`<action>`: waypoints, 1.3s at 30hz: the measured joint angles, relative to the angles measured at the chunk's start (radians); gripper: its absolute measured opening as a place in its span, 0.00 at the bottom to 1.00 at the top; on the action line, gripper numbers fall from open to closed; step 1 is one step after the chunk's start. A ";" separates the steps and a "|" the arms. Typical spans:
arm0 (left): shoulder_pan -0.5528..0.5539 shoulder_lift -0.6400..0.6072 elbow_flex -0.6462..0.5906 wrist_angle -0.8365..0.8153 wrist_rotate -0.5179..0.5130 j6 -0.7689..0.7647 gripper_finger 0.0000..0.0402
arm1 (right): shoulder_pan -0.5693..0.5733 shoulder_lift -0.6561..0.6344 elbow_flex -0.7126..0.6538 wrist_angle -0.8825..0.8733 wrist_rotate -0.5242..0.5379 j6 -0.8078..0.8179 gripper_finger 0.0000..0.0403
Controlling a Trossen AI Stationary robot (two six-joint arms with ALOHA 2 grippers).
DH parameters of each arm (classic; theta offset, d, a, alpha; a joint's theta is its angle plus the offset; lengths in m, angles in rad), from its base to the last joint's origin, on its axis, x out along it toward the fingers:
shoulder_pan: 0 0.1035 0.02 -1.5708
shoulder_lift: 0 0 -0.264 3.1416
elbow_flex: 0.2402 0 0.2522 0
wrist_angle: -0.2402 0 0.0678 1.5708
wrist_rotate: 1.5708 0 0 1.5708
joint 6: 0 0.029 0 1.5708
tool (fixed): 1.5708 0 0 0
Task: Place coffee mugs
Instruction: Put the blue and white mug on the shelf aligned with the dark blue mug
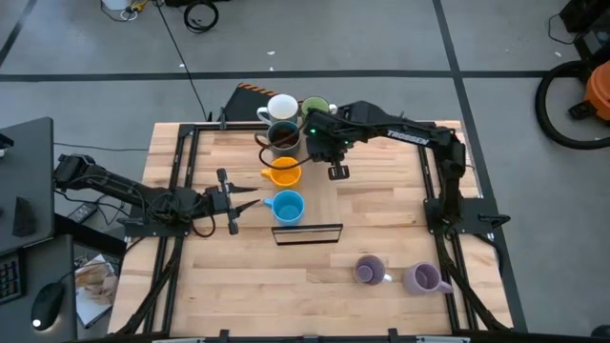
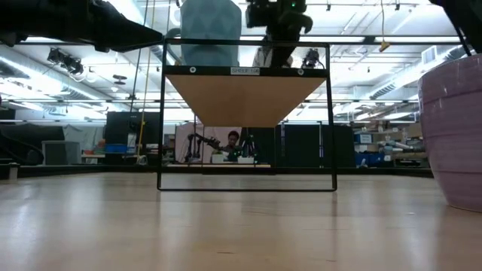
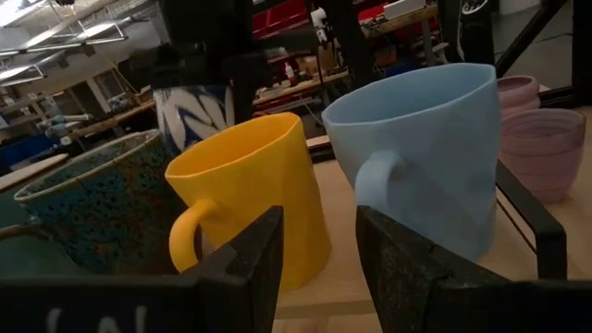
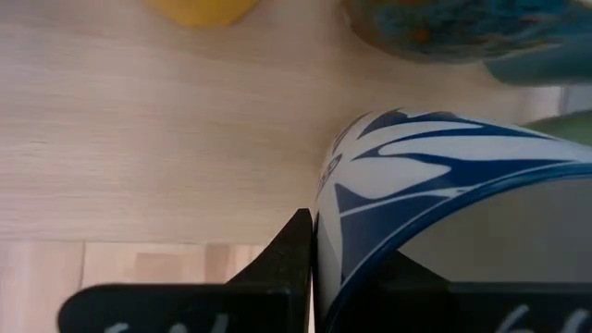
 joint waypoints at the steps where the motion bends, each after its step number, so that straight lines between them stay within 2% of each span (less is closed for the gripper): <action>1: 0.000 0.000 0.000 0.000 0.000 0.000 0.36 | -0.003 0.009 0.000 0.000 -0.004 -0.006 0.09; 8: 0.000 0.000 0.000 0.000 0.000 0.000 0.36 | -0.013 0.014 -0.014 0.061 -0.009 -0.044 0.09; 12: 0.000 0.000 0.000 -0.001 0.000 0.000 0.36 | -0.016 0.013 -0.014 0.068 -0.053 -0.046 0.11; 25: 0.000 0.000 0.000 -0.001 0.000 0.000 0.36 | -0.035 0.013 -0.015 0.089 -0.053 -0.024 0.12; 30: 0.000 0.000 0.000 -0.001 0.000 0.000 0.36 | -0.048 0.013 -0.015 0.094 -0.051 -0.013 0.18; 39: 0.000 0.000 0.000 -0.001 0.000 0.000 0.36 | -0.048 0.011 -0.015 0.108 -0.049 -0.013 0.33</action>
